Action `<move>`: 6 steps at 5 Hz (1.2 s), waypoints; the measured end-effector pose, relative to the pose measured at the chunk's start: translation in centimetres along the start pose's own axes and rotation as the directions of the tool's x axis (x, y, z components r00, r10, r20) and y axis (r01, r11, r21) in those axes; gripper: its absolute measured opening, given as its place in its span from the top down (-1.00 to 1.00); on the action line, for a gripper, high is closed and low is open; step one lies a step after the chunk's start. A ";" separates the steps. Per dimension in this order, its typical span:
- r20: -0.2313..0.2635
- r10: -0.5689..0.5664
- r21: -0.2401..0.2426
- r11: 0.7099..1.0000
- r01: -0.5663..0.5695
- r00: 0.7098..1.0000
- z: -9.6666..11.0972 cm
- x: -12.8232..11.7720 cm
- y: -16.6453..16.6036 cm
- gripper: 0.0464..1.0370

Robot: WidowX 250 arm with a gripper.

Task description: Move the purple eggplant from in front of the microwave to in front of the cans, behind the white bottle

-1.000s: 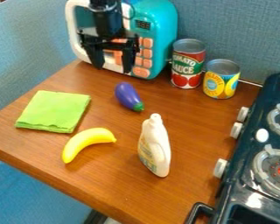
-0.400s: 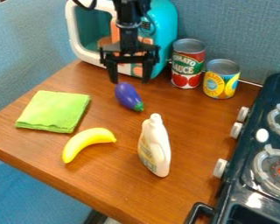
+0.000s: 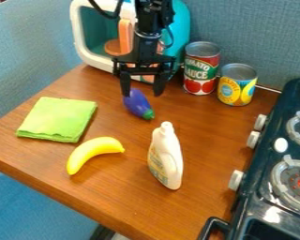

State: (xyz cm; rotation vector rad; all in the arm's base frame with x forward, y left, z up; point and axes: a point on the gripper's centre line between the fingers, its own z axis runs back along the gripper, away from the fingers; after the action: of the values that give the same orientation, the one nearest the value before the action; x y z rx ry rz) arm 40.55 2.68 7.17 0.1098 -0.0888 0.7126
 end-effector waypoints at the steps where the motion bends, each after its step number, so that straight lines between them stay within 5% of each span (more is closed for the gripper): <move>1: -0.001 0.039 0.014 0.999 -0.039 0.999 -0.8 0.3 -0.2 -0.93; 5: -0.028 0.049 0.083 0.995 -0.046 0.998 -3.7 0.9 -0.5 -0.85; 6: -0.041 0.017 0.080 0.997 -0.013 0.999 -4.2 0.3 -0.2 -0.48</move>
State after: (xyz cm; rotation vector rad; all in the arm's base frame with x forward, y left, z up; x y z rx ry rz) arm 41.14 3.28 3.05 0.1707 -0.0215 0.7331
